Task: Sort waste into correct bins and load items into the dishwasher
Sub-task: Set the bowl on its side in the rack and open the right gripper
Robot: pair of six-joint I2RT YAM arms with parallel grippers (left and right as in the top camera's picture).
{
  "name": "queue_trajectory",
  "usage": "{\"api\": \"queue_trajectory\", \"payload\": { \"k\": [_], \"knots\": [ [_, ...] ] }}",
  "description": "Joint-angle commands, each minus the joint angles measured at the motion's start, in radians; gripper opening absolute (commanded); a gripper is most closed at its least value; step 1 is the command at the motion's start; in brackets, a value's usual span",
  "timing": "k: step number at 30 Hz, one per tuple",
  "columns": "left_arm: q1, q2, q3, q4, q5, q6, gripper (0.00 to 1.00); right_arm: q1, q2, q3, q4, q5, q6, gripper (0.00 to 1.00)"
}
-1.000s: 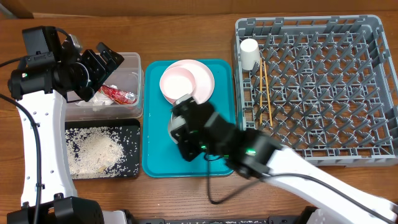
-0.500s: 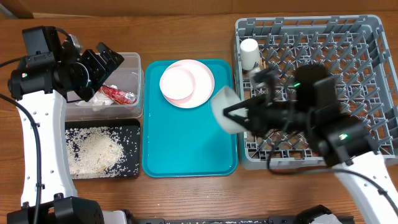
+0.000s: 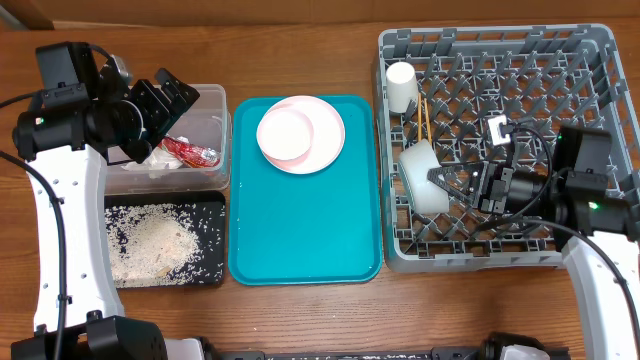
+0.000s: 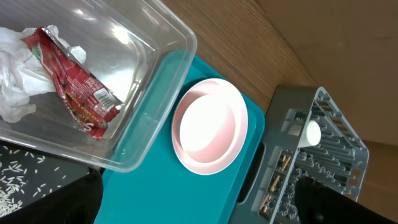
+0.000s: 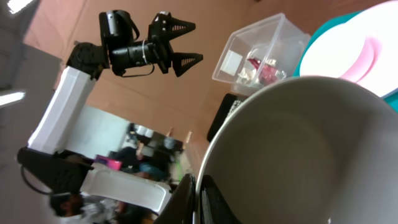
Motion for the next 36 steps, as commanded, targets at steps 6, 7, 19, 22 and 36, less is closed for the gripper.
{"api": "queue_trajectory", "payload": {
  "k": [6, 7, 19, 22, 36],
  "knots": [
    [0.002, 0.003, 0.016, 0.001, 0.008, 0.002, 1.00, -0.019, 0.137, -0.081, 0.085, -0.154, -0.064, 0.04],
    [0.002, 0.003, 0.016, 0.002, 0.008, 0.002, 0.99, -0.019, 0.155, -0.084, 0.087, -0.154, -0.077, 0.04],
    [0.002, 0.003, 0.016, 0.001, 0.007, 0.002, 1.00, -0.019, 0.328, -0.095, 0.093, -0.131, -0.145, 0.04],
    [0.002, 0.003, 0.016, 0.002, 0.008, 0.002, 1.00, -0.019, 0.331, -0.095, 0.090, -0.121, -0.145, 0.04],
    [0.002, 0.003, 0.016, 0.001, 0.008, 0.002, 1.00, -0.047, 0.331, -0.095, 0.024, 0.072, -0.145, 0.04]
  ]
}}
